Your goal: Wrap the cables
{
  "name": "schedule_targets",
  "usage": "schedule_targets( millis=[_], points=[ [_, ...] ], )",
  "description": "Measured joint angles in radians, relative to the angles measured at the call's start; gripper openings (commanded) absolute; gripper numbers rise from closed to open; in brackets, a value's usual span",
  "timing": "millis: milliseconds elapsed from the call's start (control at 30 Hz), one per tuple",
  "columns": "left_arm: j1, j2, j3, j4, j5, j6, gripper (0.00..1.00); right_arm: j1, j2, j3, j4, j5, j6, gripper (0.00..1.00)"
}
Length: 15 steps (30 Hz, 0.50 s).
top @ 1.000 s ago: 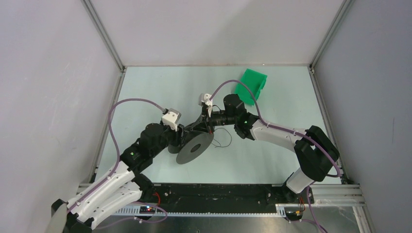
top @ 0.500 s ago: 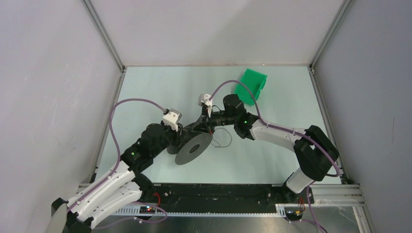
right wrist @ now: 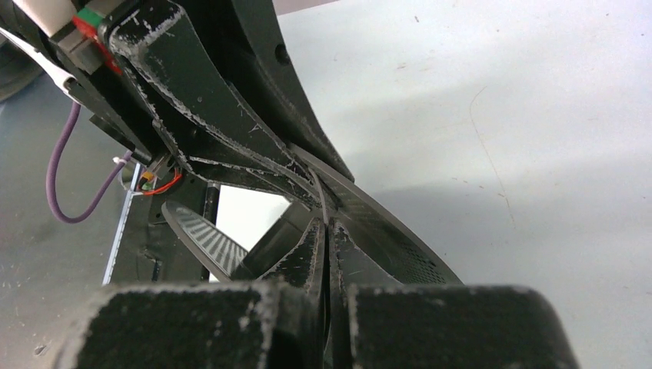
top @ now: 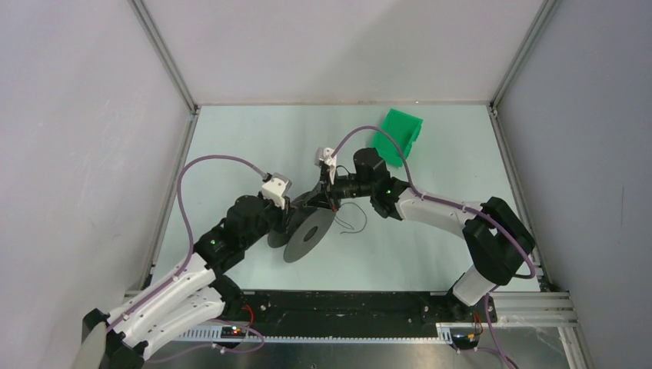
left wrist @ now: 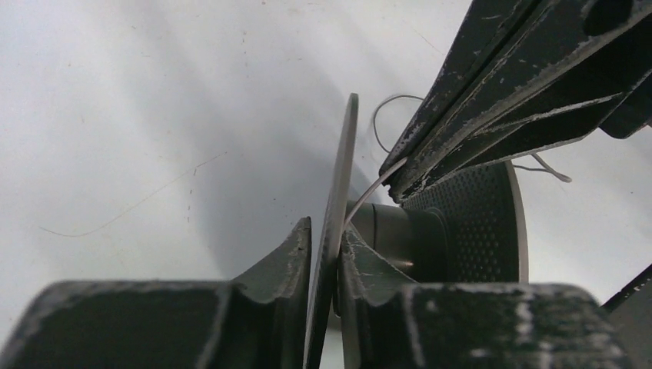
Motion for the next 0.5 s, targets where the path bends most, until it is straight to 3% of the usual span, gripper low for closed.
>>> schedule_targets(
  millis=[200, 333, 500],
  points=[
    [-0.006, 0.002, 0.0, 0.002, 0.009, 0.008, 0.02, -0.002, 0.0, 0.01, 0.006, -0.001, -0.001, 0.05],
    [-0.007, 0.011, 0.004, 0.003, 0.01, 0.018, 0.0, -0.002, 0.0, 0.011, 0.012, -0.001, 0.0, 0.11],
    [-0.008, 0.035, 0.02, 0.0, 0.002, 0.015, 0.0, -0.008, 0.0, 0.011, 0.012, 0.005, 0.0, 0.28]
  ],
)
